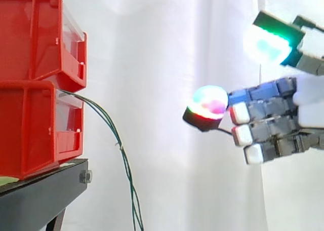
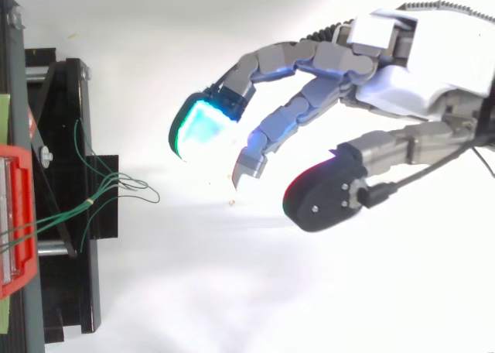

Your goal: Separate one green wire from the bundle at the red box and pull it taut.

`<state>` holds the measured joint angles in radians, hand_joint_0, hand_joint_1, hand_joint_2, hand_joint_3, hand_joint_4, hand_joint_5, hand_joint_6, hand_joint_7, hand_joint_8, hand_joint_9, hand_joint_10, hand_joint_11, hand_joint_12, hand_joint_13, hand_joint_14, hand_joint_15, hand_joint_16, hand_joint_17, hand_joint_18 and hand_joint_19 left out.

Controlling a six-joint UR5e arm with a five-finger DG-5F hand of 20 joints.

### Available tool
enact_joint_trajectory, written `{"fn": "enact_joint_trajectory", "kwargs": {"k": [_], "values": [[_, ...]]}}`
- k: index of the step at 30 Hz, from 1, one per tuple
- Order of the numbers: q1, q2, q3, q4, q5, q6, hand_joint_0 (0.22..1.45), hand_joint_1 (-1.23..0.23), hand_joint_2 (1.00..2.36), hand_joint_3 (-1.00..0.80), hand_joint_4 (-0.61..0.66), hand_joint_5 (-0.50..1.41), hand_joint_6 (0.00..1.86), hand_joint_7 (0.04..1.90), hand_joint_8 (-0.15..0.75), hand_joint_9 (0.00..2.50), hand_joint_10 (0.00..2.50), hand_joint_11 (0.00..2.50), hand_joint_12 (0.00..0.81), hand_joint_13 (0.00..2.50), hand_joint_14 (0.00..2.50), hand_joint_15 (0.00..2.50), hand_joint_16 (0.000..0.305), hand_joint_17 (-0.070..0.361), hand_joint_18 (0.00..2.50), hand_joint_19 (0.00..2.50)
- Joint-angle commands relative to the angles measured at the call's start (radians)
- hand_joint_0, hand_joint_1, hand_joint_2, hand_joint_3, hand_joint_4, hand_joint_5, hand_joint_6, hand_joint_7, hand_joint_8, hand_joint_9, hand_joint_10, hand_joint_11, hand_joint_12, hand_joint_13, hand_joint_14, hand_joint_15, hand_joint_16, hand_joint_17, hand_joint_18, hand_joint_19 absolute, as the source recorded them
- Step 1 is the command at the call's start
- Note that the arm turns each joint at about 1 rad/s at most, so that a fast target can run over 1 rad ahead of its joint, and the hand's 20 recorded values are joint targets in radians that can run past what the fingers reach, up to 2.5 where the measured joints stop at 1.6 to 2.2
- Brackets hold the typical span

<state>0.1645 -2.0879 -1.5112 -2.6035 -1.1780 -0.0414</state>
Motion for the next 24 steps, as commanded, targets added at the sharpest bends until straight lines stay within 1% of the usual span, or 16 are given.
{"fn": "enact_joint_trajectory", "kwargs": {"k": [1,3,4,7,8,9,11,12,16,18,20,24], "values": [[-0.002,-0.015,0.0,0.016,0.024,-0.002,0.56,-0.65,1.01,-0.44,0.33,-0.18,0.5,0.83,0.333,0.85,0.01,0.53,0.368,0.94,0.02,0.51,0.048,0.108,0.74,0.33],[-0.002,-0.015,0.0,0.017,0.037,-0.014,0.56,-0.63,1.0,-0.44,0.33,-0.18,0.5,0.82,0.336,0.86,0.01,0.52,0.371,0.94,0.02,0.5,0.048,0.109,0.74,0.33],[0.0,-0.017,0.0,0.022,0.058,-0.043,0.56,-0.63,1.0,-0.44,0.33,-0.18,0.5,0.82,0.336,0.86,0.01,0.52,0.371,0.94,0.02,0.5,0.048,0.109,0.74,0.33],[-0.002,-0.015,0.0,0.034,0.081,-0.084,0.56,-0.62,1.01,-0.43,0.33,-0.17,0.5,0.82,0.34,0.87,0.01,0.52,0.374,0.94,0.02,0.5,0.049,0.11,0.74,0.33],[-0.002,-0.015,0.0,0.034,0.081,-0.084,0.55,-0.61,1.01,-0.43,0.34,-0.17,0.5,0.83,0.339,0.87,0.01,0.52,0.373,0.93,0.02,0.5,0.049,0.11,0.74,0.33],[-0.002,-0.017,-0.001,0.045,0.092,-0.103,0.55,-0.61,1.01,-0.43,0.33,-0.17,0.5,0.83,0.341,0.88,0.01,0.52,0.374,0.93,0.02,0.5,0.049,0.111,0.73,0.34],[-0.002,-0.017,0.0,0.051,0.097,-0.115,0.55,-0.6,1.01,-0.43,0.34,-0.17,0.5,0.83,0.341,0.88,0.01,0.53,0.374,0.93,0.02,0.5,0.049,0.111,0.73,0.34],[-0.002,-0.017,0.0,0.059,0.098,-0.144,0.55,-0.6,1.01,-0.43,0.33,-0.17,0.5,0.83,0.34,0.88,0.02,0.52,0.377,0.93,0.01,0.5,0.05,0.112,0.74,0.34],[0.001,-0.017,0.0,0.068,0.1,-0.156,0.55,-0.6,1.01,-0.42,0.33,-0.17,0.5,0.83,0.34,0.88,0.01,0.53,0.377,0.93,0.01,0.5,0.05,0.113,0.74,0.35],[0.006,-0.017,0.0,0.068,0.109,-0.172,0.55,-0.6,1.01,-0.43,0.34,-0.17,0.5,0.83,0.341,0.89,0.01,0.53,0.381,0.93,0.01,0.49,0.05,0.113,0.74,0.35],[0.007,-0.017,-0.001,0.068,0.112,-0.175,0.55,-0.59,1.01,-0.42,0.33,-0.17,0.5,0.83,0.344,0.89,0.01,0.53,0.381,0.93,0.02,0.49,0.051,0.114,0.74,0.35],[0.01,-0.018,0.0,0.069,0.11,-0.184,0.55,-0.59,1.01,-0.43,0.34,-0.17,0.5,0.83,0.347,0.9,0.01,0.53,0.382,0.93,0.01,0.5,0.051,0.114,0.74,0.35]]}}
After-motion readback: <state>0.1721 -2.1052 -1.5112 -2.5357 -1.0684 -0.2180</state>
